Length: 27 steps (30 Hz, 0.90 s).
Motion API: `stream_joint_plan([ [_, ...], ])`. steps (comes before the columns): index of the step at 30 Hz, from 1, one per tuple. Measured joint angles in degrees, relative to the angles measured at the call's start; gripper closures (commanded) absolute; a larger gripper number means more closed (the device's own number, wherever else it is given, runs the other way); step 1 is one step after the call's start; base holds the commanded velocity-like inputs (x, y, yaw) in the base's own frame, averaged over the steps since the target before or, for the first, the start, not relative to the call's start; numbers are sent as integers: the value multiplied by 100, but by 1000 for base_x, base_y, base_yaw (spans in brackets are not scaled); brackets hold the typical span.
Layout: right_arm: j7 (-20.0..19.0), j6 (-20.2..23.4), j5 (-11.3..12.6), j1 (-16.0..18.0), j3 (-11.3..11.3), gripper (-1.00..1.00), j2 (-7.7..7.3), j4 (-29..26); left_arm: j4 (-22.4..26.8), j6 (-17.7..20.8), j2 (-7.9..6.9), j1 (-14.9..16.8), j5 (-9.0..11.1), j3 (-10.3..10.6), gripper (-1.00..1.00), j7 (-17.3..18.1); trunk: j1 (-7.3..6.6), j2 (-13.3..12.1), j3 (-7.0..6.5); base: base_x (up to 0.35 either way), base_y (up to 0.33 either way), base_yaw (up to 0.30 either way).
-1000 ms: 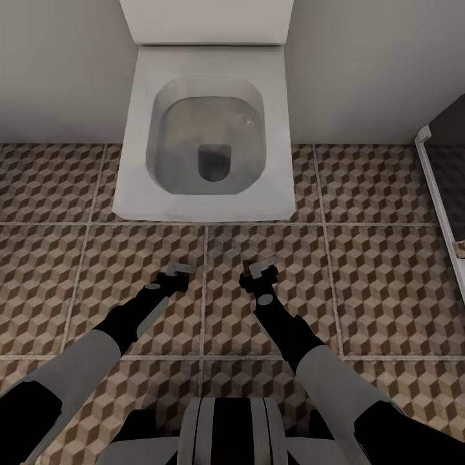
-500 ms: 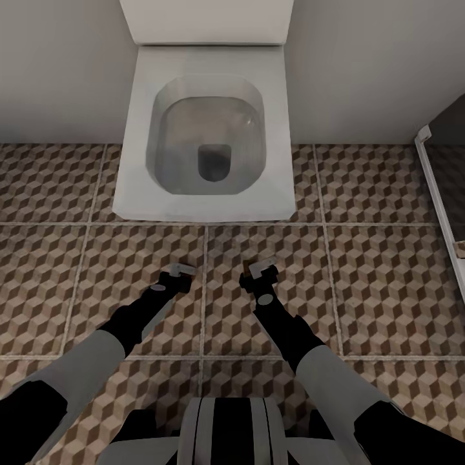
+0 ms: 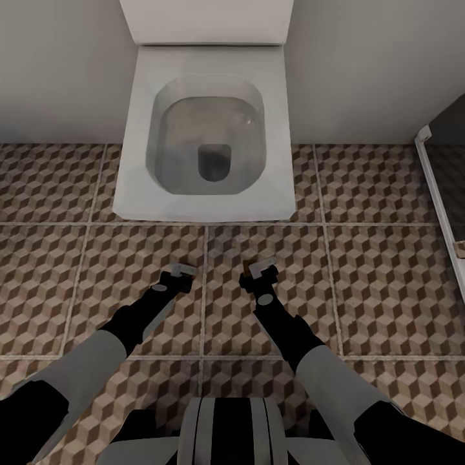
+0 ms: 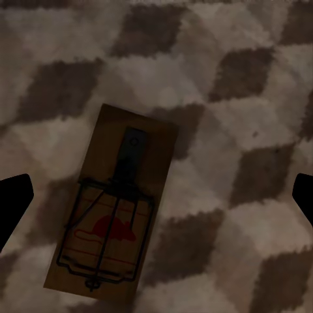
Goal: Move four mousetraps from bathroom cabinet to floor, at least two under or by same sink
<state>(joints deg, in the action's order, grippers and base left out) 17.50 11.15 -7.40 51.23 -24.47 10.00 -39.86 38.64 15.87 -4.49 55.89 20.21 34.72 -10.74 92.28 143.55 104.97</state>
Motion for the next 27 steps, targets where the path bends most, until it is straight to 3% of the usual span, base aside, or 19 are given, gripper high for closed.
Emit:
stream_joint_plan([
  [17,0,-1,0,0,0,-100,0,0,14,-39,-6,-4,46,17,-100,-5,1,0,1,0,0,0],
  [27,0,-1,0,-1,0,-100,0,0,8,-469,-11,-4,46,36,-100,-3,4,0,1,-129,0,0],
])
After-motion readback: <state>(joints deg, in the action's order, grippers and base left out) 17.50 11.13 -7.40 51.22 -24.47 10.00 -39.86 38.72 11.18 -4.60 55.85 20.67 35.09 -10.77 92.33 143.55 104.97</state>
